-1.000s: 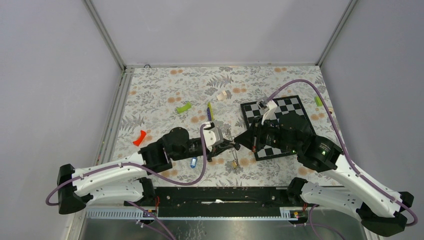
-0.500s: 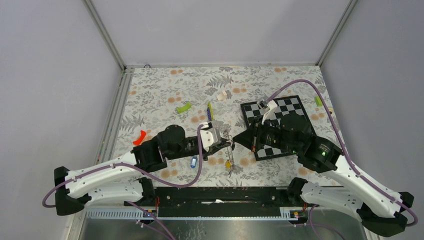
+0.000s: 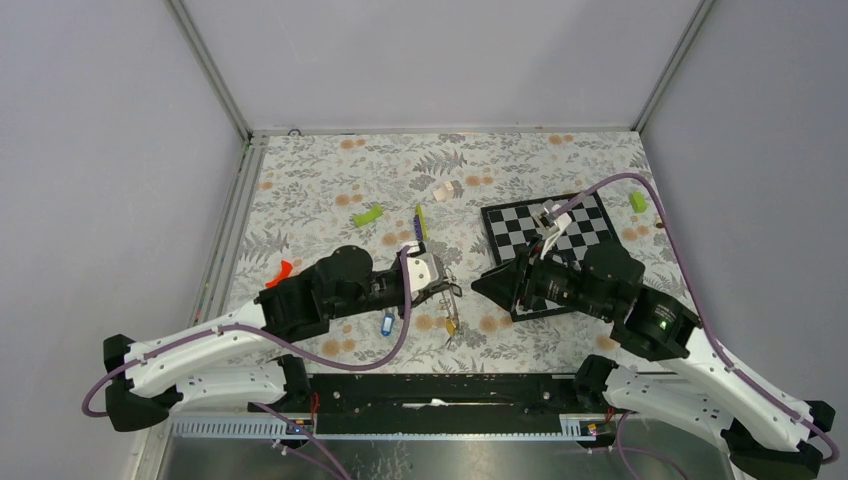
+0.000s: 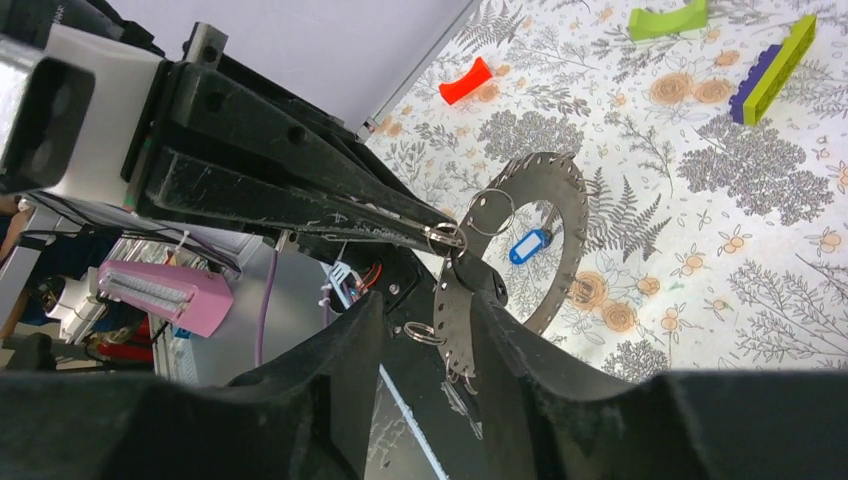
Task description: Remove the keys from the keyring
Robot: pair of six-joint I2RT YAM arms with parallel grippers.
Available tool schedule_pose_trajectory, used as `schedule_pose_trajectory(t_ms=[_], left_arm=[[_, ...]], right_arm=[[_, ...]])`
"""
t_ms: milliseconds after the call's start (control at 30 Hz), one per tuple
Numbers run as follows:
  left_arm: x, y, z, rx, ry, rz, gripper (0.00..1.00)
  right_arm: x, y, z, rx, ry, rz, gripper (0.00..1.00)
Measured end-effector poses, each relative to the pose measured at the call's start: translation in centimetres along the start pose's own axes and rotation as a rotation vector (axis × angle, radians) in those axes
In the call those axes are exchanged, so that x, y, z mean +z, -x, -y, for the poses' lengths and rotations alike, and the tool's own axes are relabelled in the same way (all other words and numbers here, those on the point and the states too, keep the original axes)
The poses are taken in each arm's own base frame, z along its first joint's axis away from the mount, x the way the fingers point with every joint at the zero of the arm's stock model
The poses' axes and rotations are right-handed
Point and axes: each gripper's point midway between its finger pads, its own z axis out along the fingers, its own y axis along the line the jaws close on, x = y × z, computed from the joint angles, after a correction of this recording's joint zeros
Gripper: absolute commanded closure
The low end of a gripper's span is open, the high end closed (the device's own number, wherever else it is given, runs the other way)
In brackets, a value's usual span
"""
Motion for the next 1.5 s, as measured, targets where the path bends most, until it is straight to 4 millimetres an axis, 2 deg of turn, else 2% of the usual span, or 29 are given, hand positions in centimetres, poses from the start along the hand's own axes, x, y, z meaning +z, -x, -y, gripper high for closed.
schedule_pose_trajectory(t_ms=[100, 200, 300, 600, 767, 967, 1167, 1500], left_arm=[[-0.2, -0.1, -0.4, -0.010, 0.024, -0.018, 1.00], [-0.2, 0.7, -1.0, -0.025, 0.053, -0.021, 1.00], [0.1, 1.4, -1.7, -0.044, 0.086, -0.020, 1.00], [0.6, 1.1, -2.3, -0.084, 0.125, -0.051, 1.00], [0.5, 0.9, -2.3, -0.084, 0.126, -0.062, 1.00], [0.3, 0.6, -2.1, -0.084, 0.115, -0.079, 1.00], [0.3, 1.3, -1.6, -0.084, 0.082, -0.062, 1.00], [0.4, 1.7, -0.7, -0.083, 0.032, -0.049, 1.00]], right_arm=[[-0.1, 0.0, -0.1, -0.007, 0.018, 0.017, 0.49], [0.1, -0.2, -0.2, -0.012, 0.034, 0.022, 0.47], [0.8, -0.9, 0.0, -0.010, 0.044, -0.002, 0.47], [3.2, -2.9, 1.1, 0.002, 0.031, -0.075, 0.50], [3.0, -2.8, 1.4, -0.016, 0.028, -0.054, 0.58], [1.7, -2.8, 1.8, -0.087, 0.041, 0.001, 0.59], [1.0, -3.0, 2.1, -0.184, 0.097, 0.092, 0.57], [2.1, -2.9, 1.2, -0.301, 0.181, 0.119, 0.53]])
